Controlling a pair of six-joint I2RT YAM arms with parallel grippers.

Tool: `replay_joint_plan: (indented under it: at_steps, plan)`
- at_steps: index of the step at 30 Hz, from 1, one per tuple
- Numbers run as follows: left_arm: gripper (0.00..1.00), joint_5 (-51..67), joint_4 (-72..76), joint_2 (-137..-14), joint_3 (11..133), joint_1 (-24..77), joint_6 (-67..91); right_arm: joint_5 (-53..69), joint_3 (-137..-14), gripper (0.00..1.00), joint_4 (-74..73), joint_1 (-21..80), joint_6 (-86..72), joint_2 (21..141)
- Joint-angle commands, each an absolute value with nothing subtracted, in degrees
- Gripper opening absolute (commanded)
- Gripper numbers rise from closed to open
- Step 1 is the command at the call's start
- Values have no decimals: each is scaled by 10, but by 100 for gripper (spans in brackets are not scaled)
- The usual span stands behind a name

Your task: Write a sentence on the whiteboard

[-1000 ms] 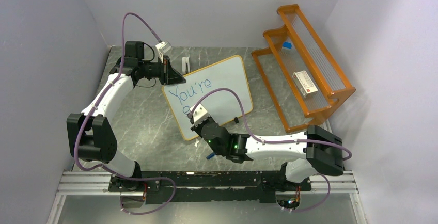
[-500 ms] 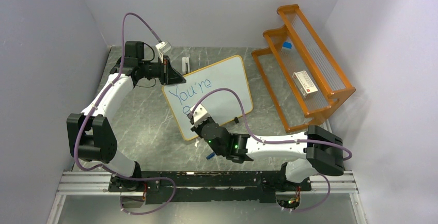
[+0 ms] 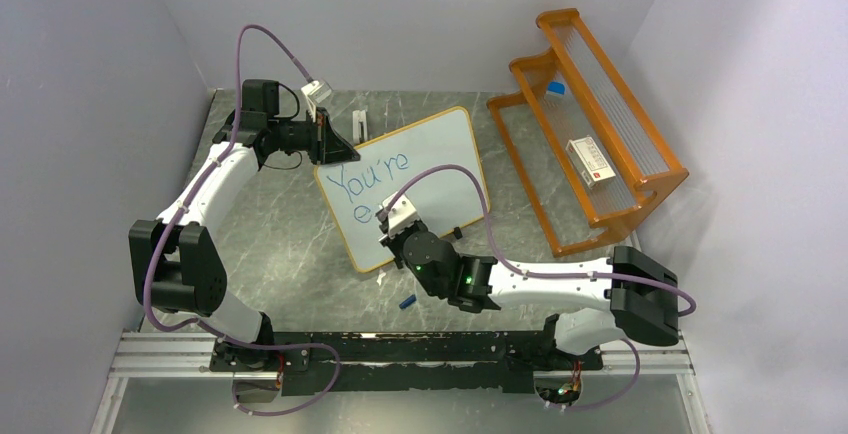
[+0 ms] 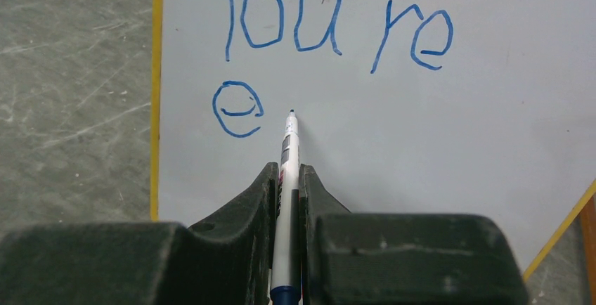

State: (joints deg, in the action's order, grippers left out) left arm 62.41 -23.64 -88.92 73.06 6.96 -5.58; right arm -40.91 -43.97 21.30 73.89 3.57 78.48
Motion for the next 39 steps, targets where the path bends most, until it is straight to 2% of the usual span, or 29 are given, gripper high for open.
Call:
replay_joint_plan:
  at_steps: [1,39]
  plan:
    - [5,590,-232,-887,723,66,-82,-408,-439,0,215,735,25,786]
    - [5,586,-235,-887,723,70,-84,-391,-457,0,239,735,39,806]
